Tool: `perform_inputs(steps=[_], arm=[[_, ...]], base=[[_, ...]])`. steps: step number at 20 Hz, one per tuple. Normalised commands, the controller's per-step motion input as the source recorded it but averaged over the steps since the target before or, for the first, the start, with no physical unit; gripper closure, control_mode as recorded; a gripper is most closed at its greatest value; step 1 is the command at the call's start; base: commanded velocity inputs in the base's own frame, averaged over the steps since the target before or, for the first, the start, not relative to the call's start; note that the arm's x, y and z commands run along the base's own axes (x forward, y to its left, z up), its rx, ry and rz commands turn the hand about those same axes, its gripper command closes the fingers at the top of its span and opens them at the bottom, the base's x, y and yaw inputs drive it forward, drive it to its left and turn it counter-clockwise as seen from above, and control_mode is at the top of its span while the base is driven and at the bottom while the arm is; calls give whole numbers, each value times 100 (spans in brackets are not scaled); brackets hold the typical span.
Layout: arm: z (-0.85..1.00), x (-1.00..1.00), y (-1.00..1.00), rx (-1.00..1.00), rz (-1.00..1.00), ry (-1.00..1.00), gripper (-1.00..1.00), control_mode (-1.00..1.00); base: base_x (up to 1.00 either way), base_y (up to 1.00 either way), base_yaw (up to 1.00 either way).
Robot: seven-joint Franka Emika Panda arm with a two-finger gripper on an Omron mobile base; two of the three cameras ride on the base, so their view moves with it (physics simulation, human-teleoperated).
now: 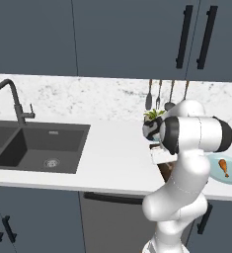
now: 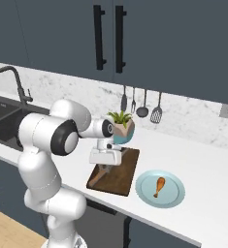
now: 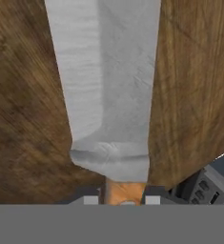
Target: Pick up the knife from the drawer and place it on the cutting board. Then place the meat from the plate to the cutting board.
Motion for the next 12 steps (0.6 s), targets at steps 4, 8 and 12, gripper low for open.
perform_inputs(steps=[4,8,12], arm=[[0,1,-10,2,0,0,-100,-100],[14,-15,-5,2,0,-7,-100,-100],[37,-41,-21,3,0,-14,-100,-100]], base=[[0,0,0],[0,0,0],[0,0,0]])
